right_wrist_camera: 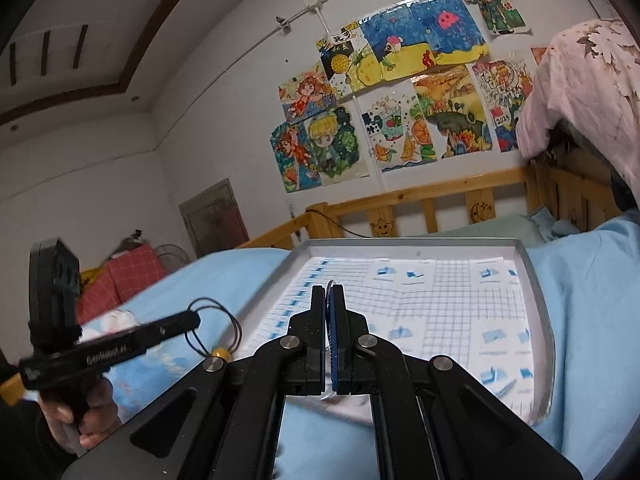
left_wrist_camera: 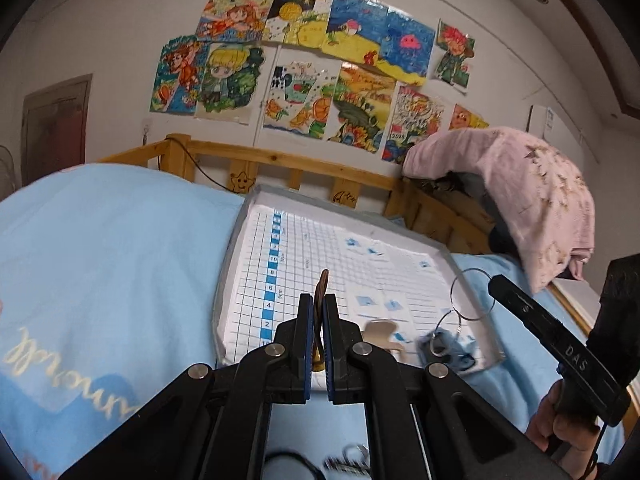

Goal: Organize jewelry

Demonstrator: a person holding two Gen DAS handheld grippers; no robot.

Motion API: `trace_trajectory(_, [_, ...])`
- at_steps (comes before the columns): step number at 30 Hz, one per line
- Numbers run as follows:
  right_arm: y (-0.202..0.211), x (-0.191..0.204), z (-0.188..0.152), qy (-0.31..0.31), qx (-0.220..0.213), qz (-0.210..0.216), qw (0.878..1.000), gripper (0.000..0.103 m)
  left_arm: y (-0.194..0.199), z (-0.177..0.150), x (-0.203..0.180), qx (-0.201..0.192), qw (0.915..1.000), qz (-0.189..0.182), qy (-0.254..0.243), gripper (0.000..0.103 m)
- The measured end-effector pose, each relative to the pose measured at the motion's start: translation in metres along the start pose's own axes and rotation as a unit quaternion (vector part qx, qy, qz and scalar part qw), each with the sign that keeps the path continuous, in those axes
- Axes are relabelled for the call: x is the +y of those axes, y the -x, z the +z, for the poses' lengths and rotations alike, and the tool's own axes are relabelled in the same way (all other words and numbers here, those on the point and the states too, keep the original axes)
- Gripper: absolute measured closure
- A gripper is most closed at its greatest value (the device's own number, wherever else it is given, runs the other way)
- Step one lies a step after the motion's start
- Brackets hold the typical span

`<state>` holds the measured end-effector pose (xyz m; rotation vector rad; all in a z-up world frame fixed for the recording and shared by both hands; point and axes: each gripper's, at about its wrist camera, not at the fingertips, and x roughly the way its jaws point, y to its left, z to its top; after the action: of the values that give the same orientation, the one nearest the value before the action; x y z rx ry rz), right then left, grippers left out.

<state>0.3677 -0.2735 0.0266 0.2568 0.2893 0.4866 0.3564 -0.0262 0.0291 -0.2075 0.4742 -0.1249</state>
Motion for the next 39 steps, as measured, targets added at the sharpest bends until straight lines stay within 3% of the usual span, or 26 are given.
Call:
trace_trajectory(7, [-0.046, -0.03, -0.033, -0.028, 0.038, -0.008, 0.999, 0.101, -0.037, -0.024, 0.013, 0.033, 0.9994, 0.005, 0.009, 0.098])
trace_trajectory(15, [-0.052, -0.029, -0.044, -0.033, 0.054, -0.016, 0.998, 0.1, -0.032, -0.029, 0.021, 0.038, 0.9986, 0.016, 0.034, 0.097])
trace_trajectory(17, [-0.05, -0.026, -0.044, -0.027, 0.057, -0.029, 0.998, 0.1, -0.031, -0.029, 0.023, 0.04, 0.9983, 0.018, 0.038, 0.092])
trace_trajectory(19, [-0.048, -0.024, -0.042, -0.023, 0.061, -0.045, 0.997, 0.098, -0.026, -0.029, 0.021, 0.034, 0.9986, 0.021, 0.036, 0.071])
trace_trajectory(20, [-0.045, -0.024, -0.041, -0.021, 0.06, -0.052, 0.997, 0.094, -0.023, -0.028, 0.02, 0.029, 0.9988, 0.021, 0.033, 0.062])
trace_trajectory(21, [-0.041, -0.023, -0.039, -0.021, 0.059, -0.059, 0.996, 0.09, -0.018, -0.027, 0.017, 0.019, 0.9992, 0.023, 0.027, 0.036])
trace_trajectory(22, [-0.036, -0.023, -0.036, -0.021, 0.057, -0.063, 0.996, 0.076, -0.009, -0.026, 0.013, 0.0, 0.9993, 0.033, 0.018, 0.019])
trace_trajectory(23, [-0.03, -0.022, -0.033, -0.023, 0.052, -0.068, 0.996, 0.062, -0.003, -0.024, 0.01, -0.015, 0.9987, 0.046, 0.013, 0.017])
trace_trajectory(24, [-0.025, -0.021, -0.031, -0.023, 0.045, -0.071, 0.996, 0.058, 0.003, -0.023, 0.006, -0.025, 0.9982, 0.055, 0.006, 0.017])
trace_trajectory(28, [0.002, -0.01, -0.014, -0.004, 0.024, -0.087, 0.996, 0.057, 0.028, -0.014, 0.001, -0.032, 0.9981, 0.052, 0.011, 0.014])
trace_trajectory(29, [0.008, -0.006, -0.011, 0.003, 0.02, -0.087, 0.996, 0.052, 0.036, -0.012, 0.001, -0.041, 0.9977, 0.053, 0.015, 0.011])
trace_trajectory(30, [0.015, -0.002, -0.008, 0.011, 0.017, -0.088, 0.996, 0.046, 0.047, -0.011, 0.0, -0.053, 0.9969, 0.056, 0.019, 0.003])
trace_trajectory(31, [0.025, 0.005, -0.004, 0.023, 0.009, -0.091, 0.996, 0.03, 0.056, -0.01, -0.001, -0.065, 0.9958, 0.06, 0.023, 0.0])
trace_trajectory(32, [0.036, 0.012, -0.002, 0.036, -0.004, -0.094, 0.995, 0.017, 0.07, -0.01, -0.002, -0.082, 0.9941, 0.064, 0.029, 0.0])
trace_trajectory(33, [0.046, 0.018, 0.001, 0.047, -0.018, -0.098, 0.994, 0.013, 0.082, -0.01, -0.003, -0.094, 0.9927, 0.067, 0.035, 0.0])
trace_trajectory(39, [0.102, 0.059, 0.012, 0.087, -0.066, -0.098, 0.989, 0.002, 0.14, -0.025, -0.007, -0.11, 0.9908, 0.067, 0.039, 0.0])
